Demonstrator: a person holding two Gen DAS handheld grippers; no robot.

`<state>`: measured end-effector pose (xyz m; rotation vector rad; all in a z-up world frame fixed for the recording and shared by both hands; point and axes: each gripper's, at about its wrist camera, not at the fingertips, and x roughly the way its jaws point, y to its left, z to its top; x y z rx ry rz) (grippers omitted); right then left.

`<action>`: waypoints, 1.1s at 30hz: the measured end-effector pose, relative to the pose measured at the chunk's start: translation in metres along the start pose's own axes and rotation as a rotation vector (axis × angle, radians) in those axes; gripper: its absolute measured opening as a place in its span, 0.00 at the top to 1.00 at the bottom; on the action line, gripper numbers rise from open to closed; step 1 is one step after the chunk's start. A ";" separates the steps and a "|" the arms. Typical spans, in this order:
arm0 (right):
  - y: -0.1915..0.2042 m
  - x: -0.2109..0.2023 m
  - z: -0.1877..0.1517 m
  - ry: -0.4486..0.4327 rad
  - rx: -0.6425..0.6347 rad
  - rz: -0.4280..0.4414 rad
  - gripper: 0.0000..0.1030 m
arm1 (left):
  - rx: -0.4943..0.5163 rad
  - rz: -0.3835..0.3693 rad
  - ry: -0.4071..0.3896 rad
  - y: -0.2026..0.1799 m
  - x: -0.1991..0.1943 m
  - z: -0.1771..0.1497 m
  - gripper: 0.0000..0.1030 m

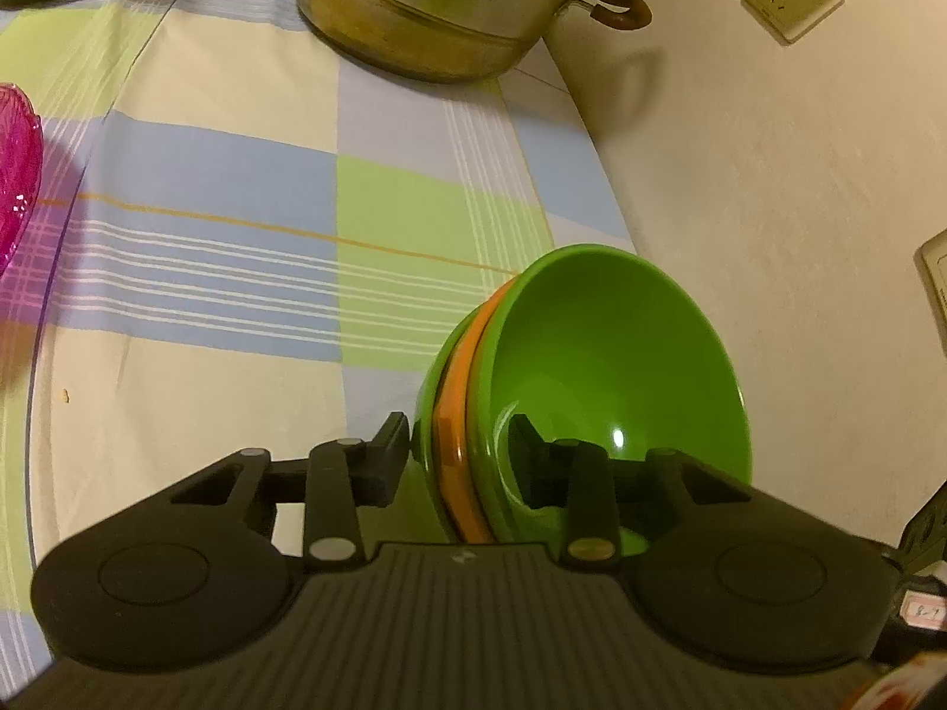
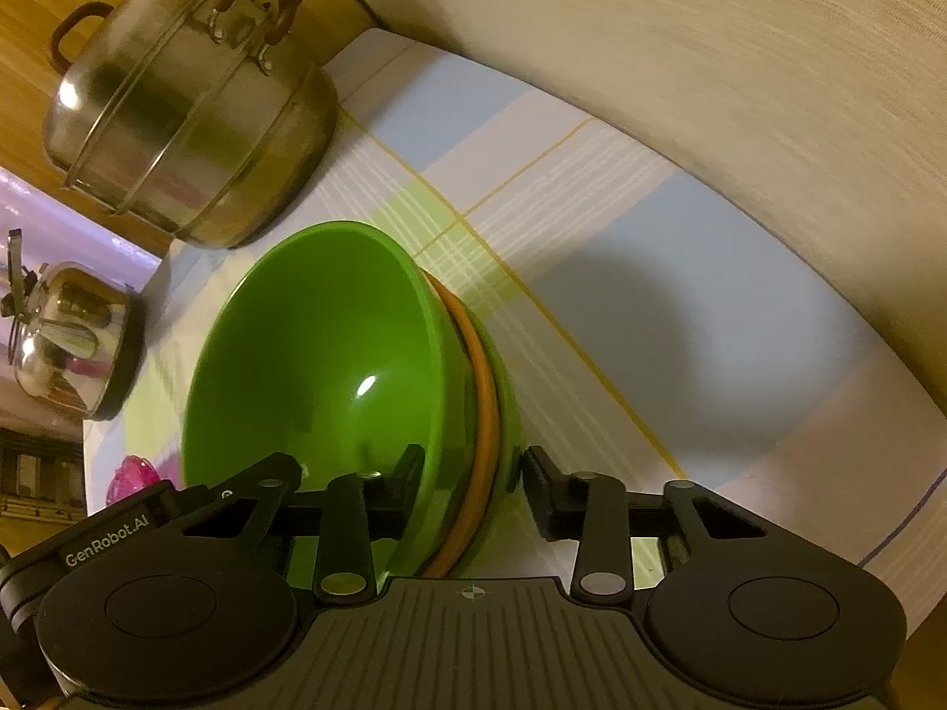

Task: Organize plates and bowls
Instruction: 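Lift the bowl stack with both grippers and carry it away from the wall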

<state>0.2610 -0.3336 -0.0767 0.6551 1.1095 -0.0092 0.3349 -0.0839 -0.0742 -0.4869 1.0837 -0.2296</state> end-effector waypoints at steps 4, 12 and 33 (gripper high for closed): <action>0.001 0.000 -0.001 -0.001 -0.007 -0.005 0.68 | 0.011 0.014 -0.002 -0.001 0.001 0.000 0.73; 0.002 0.001 -0.002 -0.005 -0.017 -0.017 0.69 | 0.019 0.031 -0.006 -0.001 0.001 -0.001 0.75; 0.008 -0.005 -0.023 0.019 -0.066 -0.024 0.70 | 0.024 0.052 -0.008 0.007 -0.022 -0.021 0.77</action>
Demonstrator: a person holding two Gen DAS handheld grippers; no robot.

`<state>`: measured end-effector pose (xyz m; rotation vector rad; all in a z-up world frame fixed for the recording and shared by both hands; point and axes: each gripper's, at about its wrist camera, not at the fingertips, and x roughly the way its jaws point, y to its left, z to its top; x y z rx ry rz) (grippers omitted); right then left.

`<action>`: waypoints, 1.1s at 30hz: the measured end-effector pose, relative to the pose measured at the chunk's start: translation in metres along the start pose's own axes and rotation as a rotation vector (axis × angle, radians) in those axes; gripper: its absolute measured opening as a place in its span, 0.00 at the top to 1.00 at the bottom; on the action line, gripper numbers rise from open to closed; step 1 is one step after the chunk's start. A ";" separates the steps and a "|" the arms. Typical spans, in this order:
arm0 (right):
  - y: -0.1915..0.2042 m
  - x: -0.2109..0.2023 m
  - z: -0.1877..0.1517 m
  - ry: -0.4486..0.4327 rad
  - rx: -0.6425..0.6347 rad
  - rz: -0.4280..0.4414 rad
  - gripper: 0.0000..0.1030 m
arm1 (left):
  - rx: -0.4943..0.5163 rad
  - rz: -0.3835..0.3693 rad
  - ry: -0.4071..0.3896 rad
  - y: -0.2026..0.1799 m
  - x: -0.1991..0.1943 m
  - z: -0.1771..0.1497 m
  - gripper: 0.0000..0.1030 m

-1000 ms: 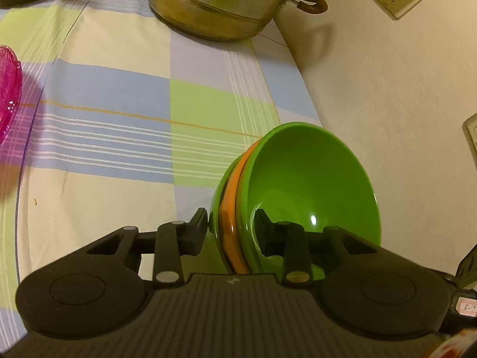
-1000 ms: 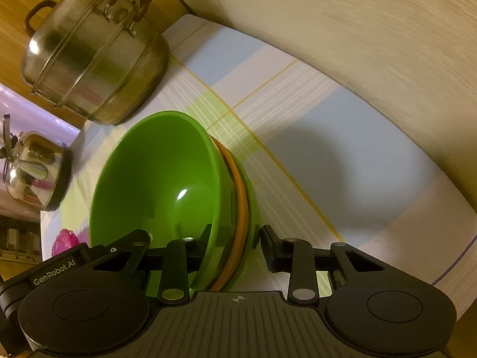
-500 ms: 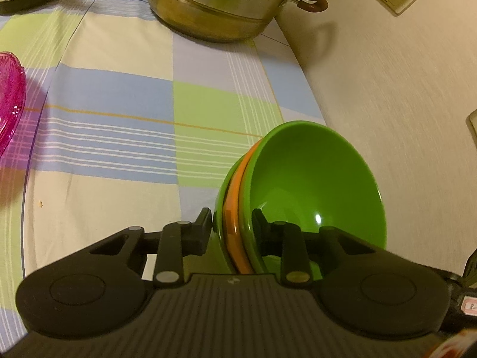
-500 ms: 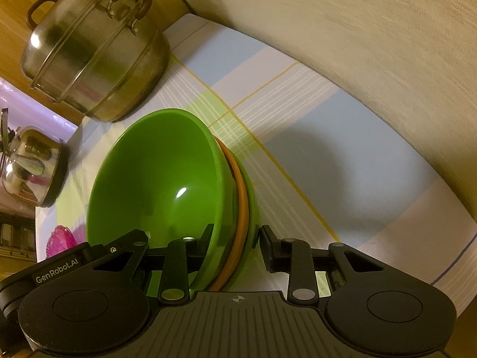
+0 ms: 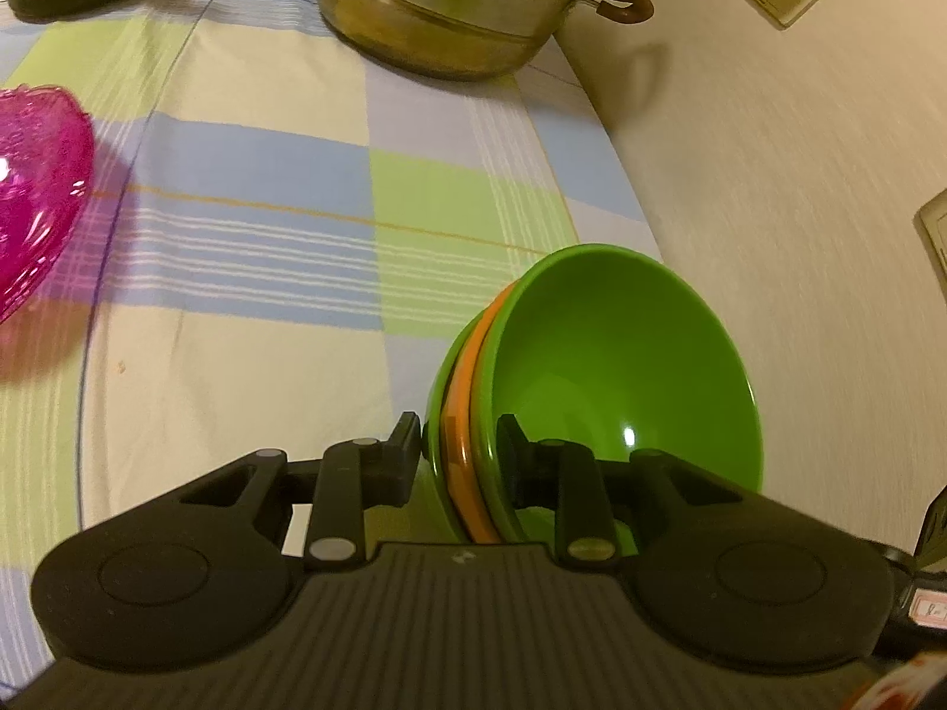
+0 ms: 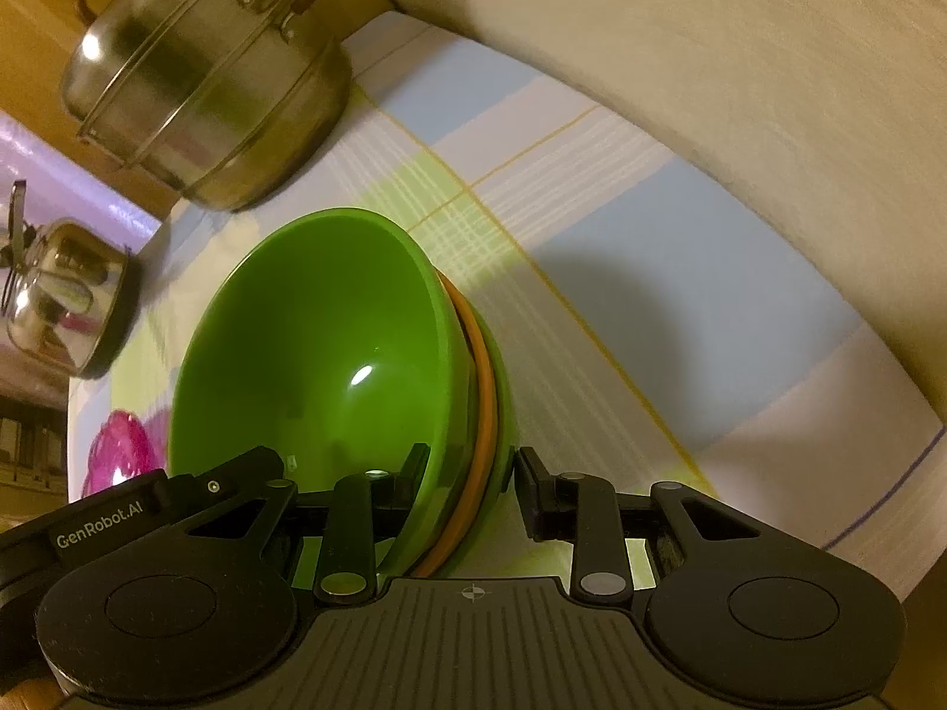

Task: Organize plates and bowls
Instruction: 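Lift the bowl stack with both grippers and carry it away from the wall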

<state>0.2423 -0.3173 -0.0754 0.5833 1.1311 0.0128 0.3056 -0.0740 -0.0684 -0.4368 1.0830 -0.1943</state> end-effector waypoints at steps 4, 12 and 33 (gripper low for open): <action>0.003 -0.004 -0.011 0.007 -0.005 0.006 0.70 | -0.012 0.008 0.000 0.009 -0.011 -0.013 0.77; 0.012 -0.009 -0.036 0.034 -0.021 0.022 0.70 | -0.027 0.036 -0.009 0.024 -0.037 -0.038 0.76; 0.058 -0.026 -0.091 0.060 -0.132 0.059 0.70 | -0.107 0.077 -0.066 0.071 -0.106 -0.082 0.76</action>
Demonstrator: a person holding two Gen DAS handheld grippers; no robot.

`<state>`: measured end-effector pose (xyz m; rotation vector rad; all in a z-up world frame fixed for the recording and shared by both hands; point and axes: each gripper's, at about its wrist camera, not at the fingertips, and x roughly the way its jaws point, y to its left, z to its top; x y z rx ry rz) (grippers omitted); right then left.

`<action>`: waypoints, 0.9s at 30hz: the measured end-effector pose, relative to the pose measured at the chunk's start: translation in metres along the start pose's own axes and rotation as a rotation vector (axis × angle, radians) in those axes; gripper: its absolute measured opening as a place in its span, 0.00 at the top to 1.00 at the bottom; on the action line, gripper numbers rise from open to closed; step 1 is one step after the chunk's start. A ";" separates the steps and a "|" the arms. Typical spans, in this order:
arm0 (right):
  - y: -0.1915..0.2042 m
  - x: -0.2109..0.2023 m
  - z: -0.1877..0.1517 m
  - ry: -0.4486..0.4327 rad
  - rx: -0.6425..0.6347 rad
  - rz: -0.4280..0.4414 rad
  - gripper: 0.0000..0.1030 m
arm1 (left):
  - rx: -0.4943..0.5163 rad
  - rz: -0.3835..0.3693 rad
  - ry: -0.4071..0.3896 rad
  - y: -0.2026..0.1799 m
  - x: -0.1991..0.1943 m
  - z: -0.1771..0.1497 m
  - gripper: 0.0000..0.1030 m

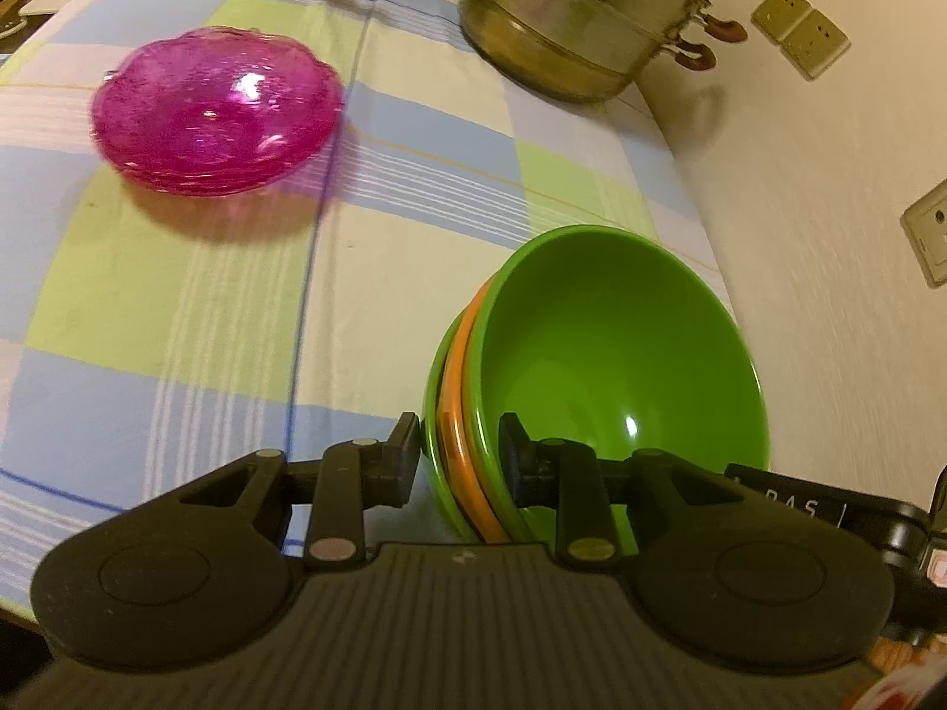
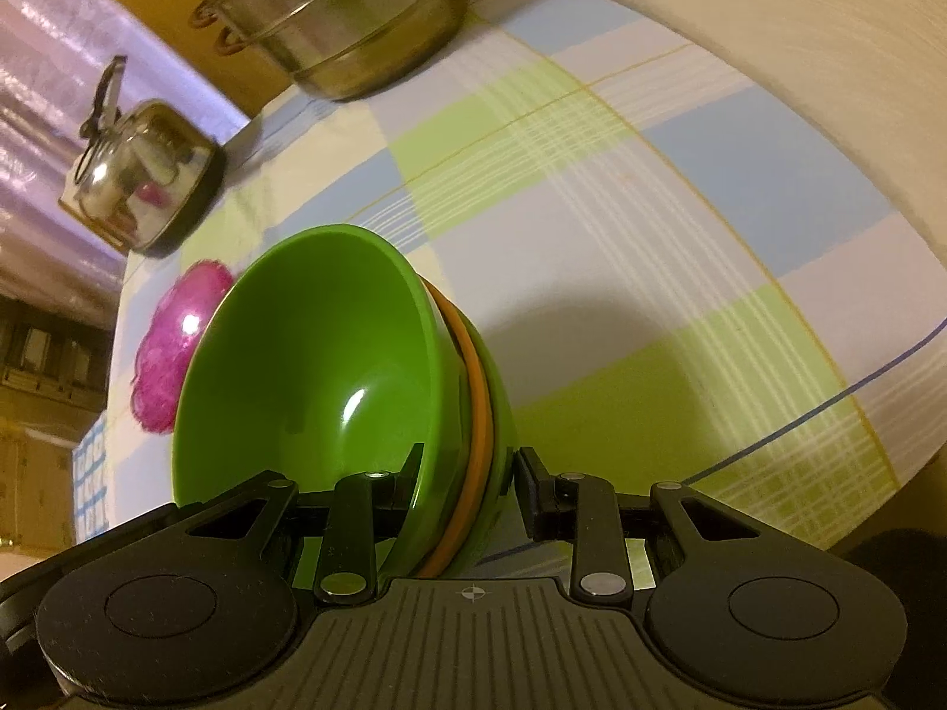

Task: Organize plates and bowls
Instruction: 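Lift the bowl stack with both grippers and carry it away from the wall, then carry the bowl stack with both grippers over the pink plate stack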

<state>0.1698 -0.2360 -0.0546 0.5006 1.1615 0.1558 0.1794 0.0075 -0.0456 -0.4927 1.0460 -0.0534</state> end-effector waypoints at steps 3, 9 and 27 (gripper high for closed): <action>0.009 0.001 -0.004 0.004 -0.020 0.007 0.70 | -0.015 0.006 -0.011 0.010 -0.009 -0.002 0.76; 0.030 0.003 -0.012 0.013 -0.060 0.021 0.70 | -0.047 0.017 -0.034 0.027 -0.024 -0.006 0.76; 0.086 0.022 -0.037 0.061 -0.169 0.071 0.70 | -0.143 0.066 -0.092 0.083 -0.063 -0.015 0.75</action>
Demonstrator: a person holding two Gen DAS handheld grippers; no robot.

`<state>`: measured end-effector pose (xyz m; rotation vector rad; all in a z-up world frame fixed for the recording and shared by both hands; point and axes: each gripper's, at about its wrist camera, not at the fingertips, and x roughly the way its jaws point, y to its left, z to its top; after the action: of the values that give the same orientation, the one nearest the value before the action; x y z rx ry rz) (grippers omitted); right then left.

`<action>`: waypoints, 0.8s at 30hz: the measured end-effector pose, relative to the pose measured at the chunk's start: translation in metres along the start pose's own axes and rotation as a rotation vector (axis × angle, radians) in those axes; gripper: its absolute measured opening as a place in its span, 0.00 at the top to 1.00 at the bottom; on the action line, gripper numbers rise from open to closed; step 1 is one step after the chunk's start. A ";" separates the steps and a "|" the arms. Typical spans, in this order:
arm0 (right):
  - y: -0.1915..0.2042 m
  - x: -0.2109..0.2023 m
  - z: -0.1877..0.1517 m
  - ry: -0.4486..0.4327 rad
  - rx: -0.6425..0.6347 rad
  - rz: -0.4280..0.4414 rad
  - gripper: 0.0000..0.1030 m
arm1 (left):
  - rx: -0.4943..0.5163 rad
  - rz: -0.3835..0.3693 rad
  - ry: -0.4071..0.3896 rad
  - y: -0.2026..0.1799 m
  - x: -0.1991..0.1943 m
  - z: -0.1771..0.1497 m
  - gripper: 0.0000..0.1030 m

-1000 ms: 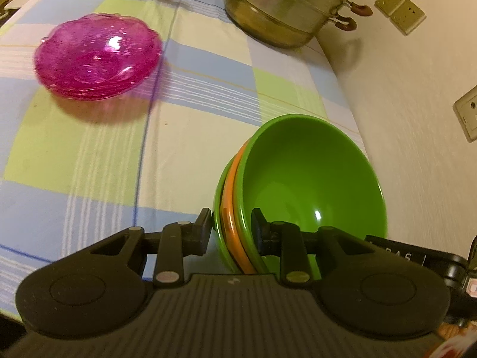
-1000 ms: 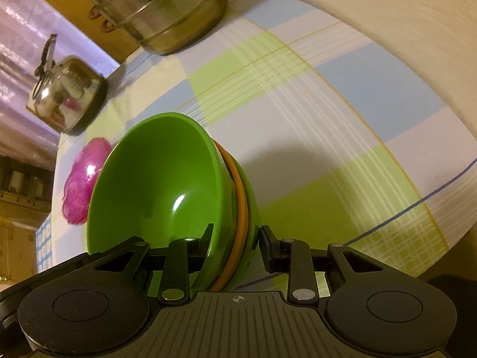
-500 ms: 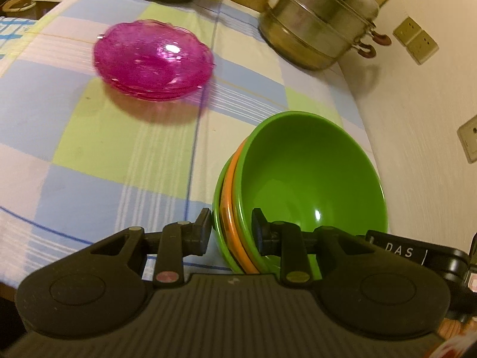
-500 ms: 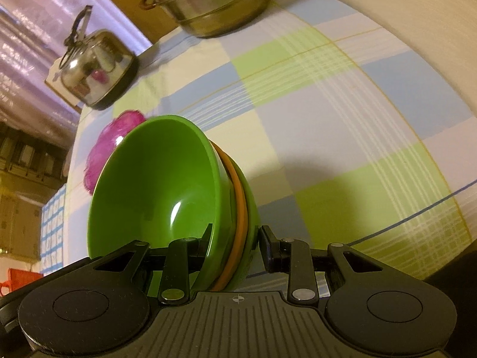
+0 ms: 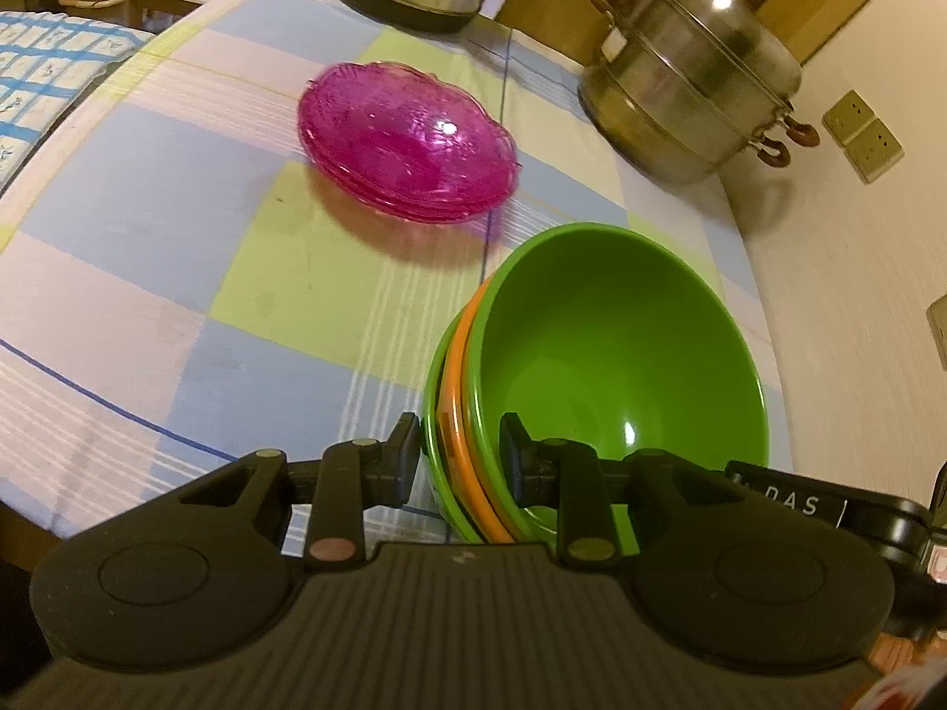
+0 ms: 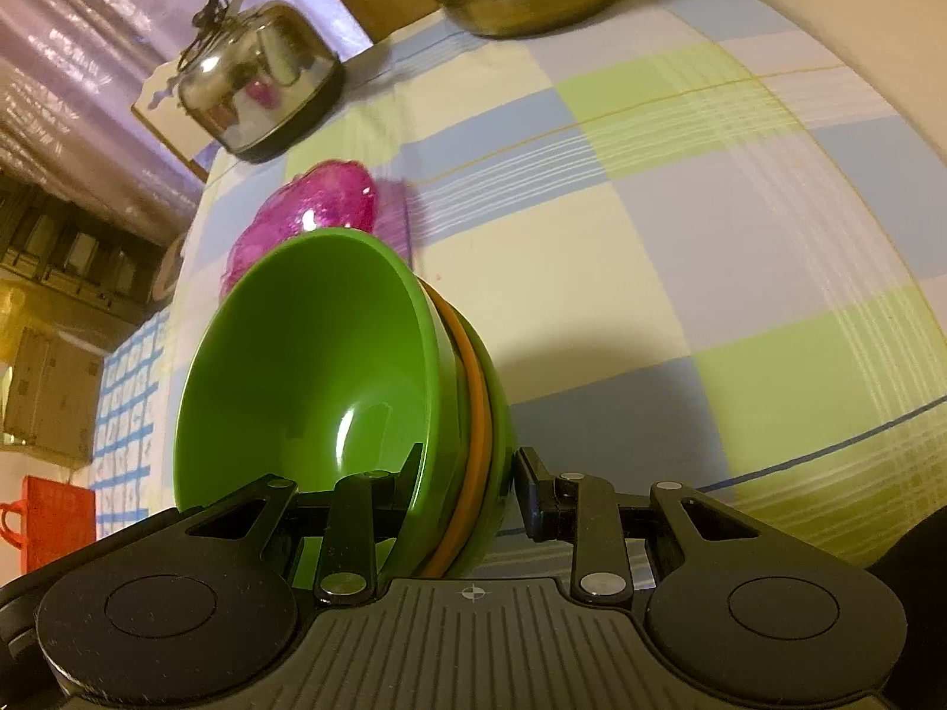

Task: Organize plates and bowls
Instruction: 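Carry the bowl stack with both grippers over the pink plate stack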

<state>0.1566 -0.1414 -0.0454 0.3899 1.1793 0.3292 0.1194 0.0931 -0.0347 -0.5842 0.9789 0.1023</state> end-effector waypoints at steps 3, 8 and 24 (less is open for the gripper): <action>0.004 0.002 -0.001 0.002 -0.008 0.002 0.70 | -0.007 0.001 -0.006 0.005 -0.002 0.002 0.76; 0.012 0.004 0.001 0.007 -0.013 0.003 0.70 | -0.011 0.002 -0.018 0.009 -0.006 0.005 0.75; 0.061 0.009 0.046 -0.034 -0.080 0.033 0.70 | -0.012 -0.002 -0.092 0.012 -0.019 0.066 0.76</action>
<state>0.2000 -0.0888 -0.0100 0.3441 1.1233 0.3961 0.1539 0.1403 0.0030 -0.5866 0.8889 0.1325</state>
